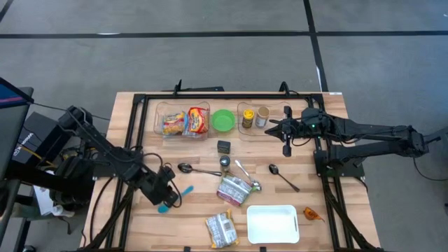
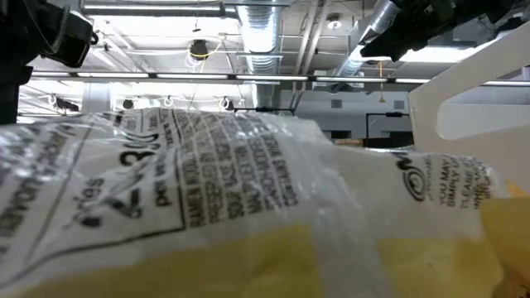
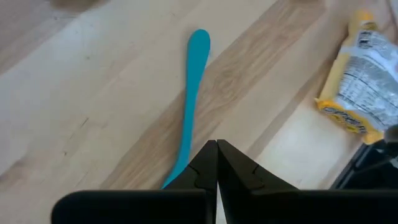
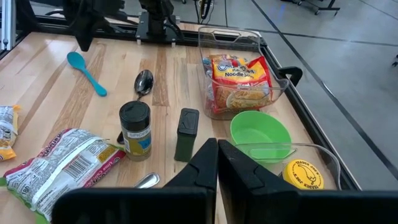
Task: Pick & Place Food Item
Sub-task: Put the blue spoon in the white bin
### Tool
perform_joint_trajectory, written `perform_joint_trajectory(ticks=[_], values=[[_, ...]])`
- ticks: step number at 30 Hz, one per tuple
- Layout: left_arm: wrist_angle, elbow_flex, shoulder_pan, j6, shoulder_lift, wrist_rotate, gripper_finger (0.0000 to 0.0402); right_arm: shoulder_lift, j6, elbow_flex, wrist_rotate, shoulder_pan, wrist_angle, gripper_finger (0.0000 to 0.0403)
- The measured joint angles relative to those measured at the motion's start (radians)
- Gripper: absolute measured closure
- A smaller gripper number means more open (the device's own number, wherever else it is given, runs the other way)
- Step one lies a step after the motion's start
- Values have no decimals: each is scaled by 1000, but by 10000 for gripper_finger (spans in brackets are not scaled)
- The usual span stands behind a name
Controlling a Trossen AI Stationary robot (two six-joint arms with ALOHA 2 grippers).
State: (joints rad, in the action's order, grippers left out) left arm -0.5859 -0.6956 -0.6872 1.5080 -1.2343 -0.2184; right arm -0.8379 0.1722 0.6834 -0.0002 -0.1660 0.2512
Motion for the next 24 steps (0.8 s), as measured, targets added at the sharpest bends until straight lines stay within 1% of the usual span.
perform_joint_trajectory(ticks=[9,12,15,18,24], values=[[-221,-198,0,-8,-213,-12,401,0,3,0,0,0,-1,398],[-254,-241,-6,-8,-283,-13,401,0,8,0,0,0,-1,398],[-252,-273,-17,-7,-339,-13,401,0,11,0,0,0,-6,398],[-251,-292,-30,-6,-368,-3,401,0,14,0,0,0,-9,398],[-253,-293,-30,-6,-371,5,401,0,3,0,0,0,-15,398]])
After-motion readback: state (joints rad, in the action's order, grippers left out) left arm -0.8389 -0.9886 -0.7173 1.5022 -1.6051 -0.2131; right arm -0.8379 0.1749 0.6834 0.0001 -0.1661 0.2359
